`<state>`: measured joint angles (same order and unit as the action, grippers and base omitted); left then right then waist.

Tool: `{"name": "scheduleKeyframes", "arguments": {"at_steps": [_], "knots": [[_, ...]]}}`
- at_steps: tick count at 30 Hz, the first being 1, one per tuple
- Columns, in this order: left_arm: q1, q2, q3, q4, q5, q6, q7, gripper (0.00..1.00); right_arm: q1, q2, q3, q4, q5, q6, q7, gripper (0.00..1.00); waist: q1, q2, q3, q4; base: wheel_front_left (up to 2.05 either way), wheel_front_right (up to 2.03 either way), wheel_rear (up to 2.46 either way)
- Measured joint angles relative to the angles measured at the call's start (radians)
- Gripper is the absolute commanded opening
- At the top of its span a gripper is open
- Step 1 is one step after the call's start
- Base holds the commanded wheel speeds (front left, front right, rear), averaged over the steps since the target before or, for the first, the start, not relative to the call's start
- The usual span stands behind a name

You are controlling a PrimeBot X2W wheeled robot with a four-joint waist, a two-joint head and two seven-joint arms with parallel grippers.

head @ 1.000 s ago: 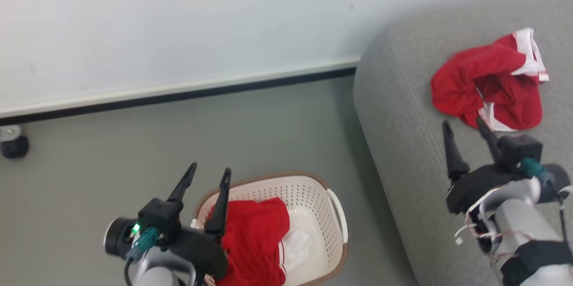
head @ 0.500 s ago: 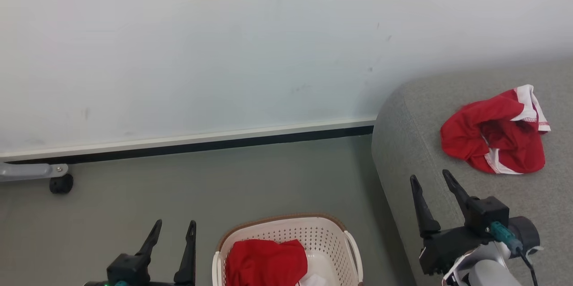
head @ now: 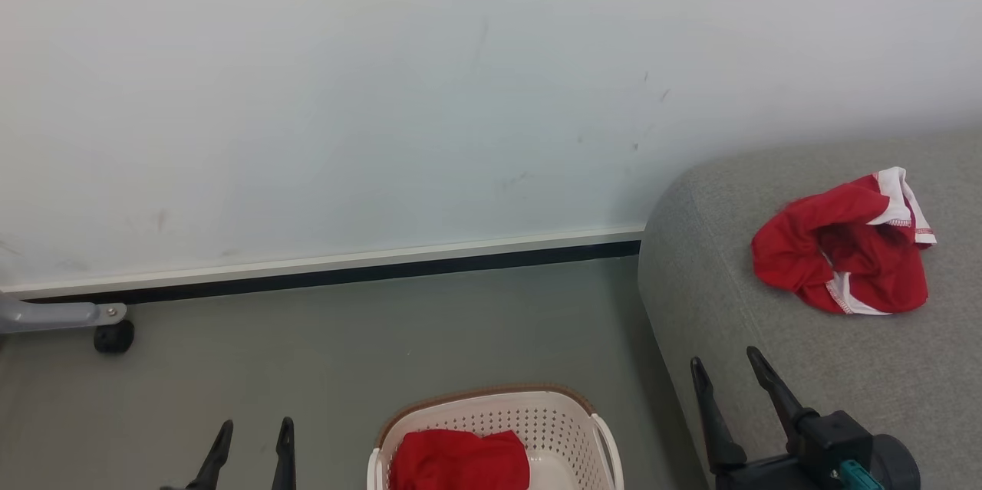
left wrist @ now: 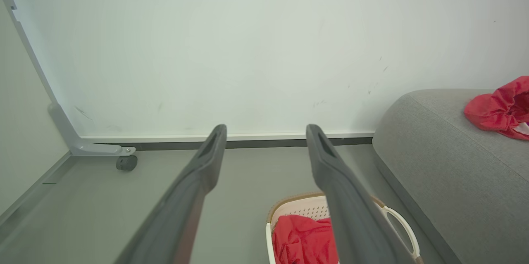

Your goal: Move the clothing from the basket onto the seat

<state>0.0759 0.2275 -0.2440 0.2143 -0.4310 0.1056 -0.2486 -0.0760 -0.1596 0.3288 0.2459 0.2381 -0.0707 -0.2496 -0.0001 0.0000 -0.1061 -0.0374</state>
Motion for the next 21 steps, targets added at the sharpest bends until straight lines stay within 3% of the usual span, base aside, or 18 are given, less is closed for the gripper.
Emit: {"name": "scheduleKeyframes", "arguments": {"at_steps": [21], "knots": [[0.077, -0.001, 0.060, -0.062, 0.009, 0.010, -0.001, 1.00, 0.131, -0.023, -0.027, -0.156, -0.008, -0.026, 0.000, 1.00, 0.0000, 0.0000, -0.001, 0.011, 0.00, 0.00, 0.00]]}}
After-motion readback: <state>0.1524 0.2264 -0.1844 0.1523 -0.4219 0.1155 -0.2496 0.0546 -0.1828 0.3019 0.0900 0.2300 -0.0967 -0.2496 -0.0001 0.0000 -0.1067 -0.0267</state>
